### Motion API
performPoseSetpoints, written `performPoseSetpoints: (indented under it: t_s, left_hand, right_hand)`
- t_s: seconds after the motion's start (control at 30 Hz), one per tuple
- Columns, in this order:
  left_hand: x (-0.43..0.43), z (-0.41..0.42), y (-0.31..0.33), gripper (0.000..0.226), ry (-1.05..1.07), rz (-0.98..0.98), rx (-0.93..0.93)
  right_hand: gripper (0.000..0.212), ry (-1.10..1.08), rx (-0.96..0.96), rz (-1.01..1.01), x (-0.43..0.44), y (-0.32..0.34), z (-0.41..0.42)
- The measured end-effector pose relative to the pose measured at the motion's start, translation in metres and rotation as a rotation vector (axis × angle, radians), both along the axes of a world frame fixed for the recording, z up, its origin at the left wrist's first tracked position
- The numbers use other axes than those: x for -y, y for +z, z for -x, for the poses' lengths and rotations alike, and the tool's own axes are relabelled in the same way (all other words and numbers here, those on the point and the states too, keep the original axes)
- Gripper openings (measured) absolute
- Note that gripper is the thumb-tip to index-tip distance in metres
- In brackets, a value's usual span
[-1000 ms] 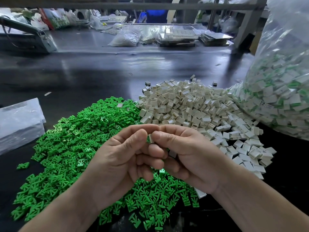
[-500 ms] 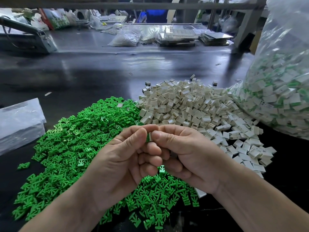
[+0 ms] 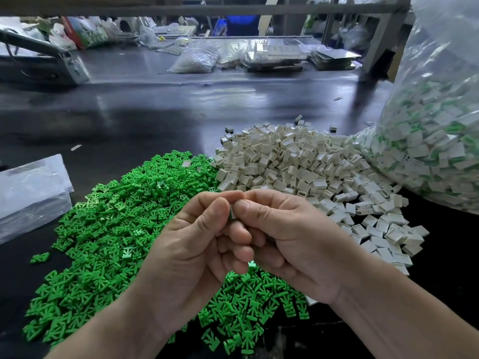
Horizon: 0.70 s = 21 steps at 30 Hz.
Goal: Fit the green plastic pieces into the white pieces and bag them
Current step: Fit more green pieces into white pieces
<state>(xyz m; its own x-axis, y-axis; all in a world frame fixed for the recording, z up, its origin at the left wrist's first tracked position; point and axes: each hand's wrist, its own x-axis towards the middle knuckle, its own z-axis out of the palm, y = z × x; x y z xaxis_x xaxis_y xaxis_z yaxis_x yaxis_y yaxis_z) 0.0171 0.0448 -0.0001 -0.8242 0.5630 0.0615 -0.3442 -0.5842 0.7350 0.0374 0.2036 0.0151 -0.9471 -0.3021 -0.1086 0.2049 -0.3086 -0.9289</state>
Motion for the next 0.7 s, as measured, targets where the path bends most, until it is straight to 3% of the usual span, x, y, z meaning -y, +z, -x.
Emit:
performPoseSetpoints:
  t_s: [0.23, 0.7]
  left_hand:
    - [0.0, -0.002, 0.002, 0.036, -0.019, -0.032, 0.021]
    - [0.0, -0.001, 0.001, 0.028, -0.009, -0.075, -0.045]
  right_hand:
    - [0.012, 0.009, 0.006, 0.078, 0.004, 0.003, -0.001]
    - [0.015, 0.015, -0.027, 0.129, 0.01, 0.002, -0.003]
